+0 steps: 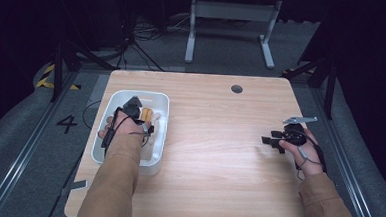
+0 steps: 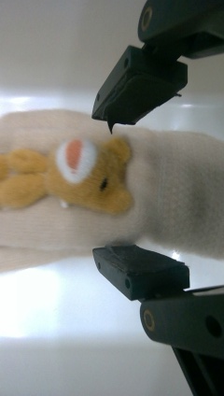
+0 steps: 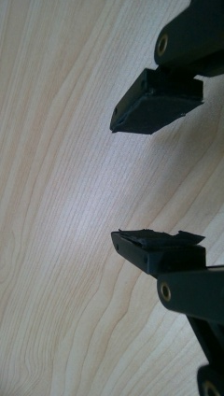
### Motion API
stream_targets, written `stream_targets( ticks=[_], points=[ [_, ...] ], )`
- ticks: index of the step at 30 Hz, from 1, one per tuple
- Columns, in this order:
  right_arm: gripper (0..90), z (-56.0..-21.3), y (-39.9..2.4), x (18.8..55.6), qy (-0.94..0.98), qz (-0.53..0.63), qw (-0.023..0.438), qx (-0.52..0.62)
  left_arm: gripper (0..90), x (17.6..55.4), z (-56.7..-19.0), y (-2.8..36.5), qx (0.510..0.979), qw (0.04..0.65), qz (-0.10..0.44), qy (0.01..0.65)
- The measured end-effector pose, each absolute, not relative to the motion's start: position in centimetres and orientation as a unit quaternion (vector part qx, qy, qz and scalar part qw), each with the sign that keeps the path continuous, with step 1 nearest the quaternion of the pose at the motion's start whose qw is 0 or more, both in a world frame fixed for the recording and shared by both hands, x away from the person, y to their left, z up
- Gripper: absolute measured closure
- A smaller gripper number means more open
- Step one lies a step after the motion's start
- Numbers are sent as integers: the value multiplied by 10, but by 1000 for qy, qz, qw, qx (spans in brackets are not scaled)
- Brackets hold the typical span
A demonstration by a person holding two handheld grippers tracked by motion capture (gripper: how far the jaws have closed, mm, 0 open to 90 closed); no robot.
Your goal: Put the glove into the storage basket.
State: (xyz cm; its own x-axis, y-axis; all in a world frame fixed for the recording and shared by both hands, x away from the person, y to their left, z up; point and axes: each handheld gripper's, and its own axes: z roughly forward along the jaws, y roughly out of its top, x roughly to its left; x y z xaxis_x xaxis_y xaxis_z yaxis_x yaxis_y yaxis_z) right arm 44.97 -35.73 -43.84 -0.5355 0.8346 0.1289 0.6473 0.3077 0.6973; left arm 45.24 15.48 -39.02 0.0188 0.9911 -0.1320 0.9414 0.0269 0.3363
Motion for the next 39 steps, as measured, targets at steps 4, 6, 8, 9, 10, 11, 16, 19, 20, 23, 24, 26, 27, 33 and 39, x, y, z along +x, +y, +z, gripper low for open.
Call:
stream_targets(
  ticks=[4, 6, 8, 9, 10, 11, 16, 19, 20, 23, 24, 26, 27, 33, 39],
  points=[
    [406, -439, -357, 450, 799, 360, 128, 464, 290, 451, -377, 155, 693, 182, 80, 693],
    [406, -440, -357, 450, 799, 359, 129, 464, 288, 451, -371, 155, 694, 189, 82, 689],
    [405, -440, -357, 450, 800, 358, 129, 464, 287, 450, -364, 154, 695, 195, 87, 686],
    [405, -440, -357, 450, 799, 359, 129, 464, 288, 450, -362, 154, 695, 201, 89, 685],
    [405, -440, -357, 449, 799, 359, 130, 464, 291, 449, -359, 153, 697, 205, 93, 681],
    [405, -439, -357, 449, 799, 359, 130, 464, 298, 448, -357, 153, 702, 213, 102, 672],
    [405, -440, -357, 449, 800, 359, 129, 464, 339, 445, -346, 147, 713, 248, 133, 643],
    [405, -440, -358, 448, 799, 359, 130, 465, 367, 443, -342, 138, 722, 273, 127, 624],
    [405, -440, -358, 448, 799, 359, 131, 465, 379, 442, -341, 134, 727, 278, 123, 616],
    [406, -439, -359, 447, 799, 358, 131, 465, 398, 440, -338, 120, 742, 304, 125, 584],
    [405, -439, -359, 446, 799, 358, 132, 466, 405, 439, -338, 116, 749, 321, 125, 566],
    [405, -439, -361, 446, 798, 358, 132, 466, 382, 438, -338, 107, 753, 353, 122, 542],
    [405, -439, -361, 445, 797, 358, 133, 467, 401, 437, -338, 103, 756, 359, 121, 534],
    [405, -439, -364, 443, 796, 357, 134, 471, 408, 432, -344, 76, 775, 390, 100, 487],
    [405, -440, -364, 443, 797, 361, 134, 466, 418, 425, -354, 59, 781, 440, 91, 434]
  ],
)
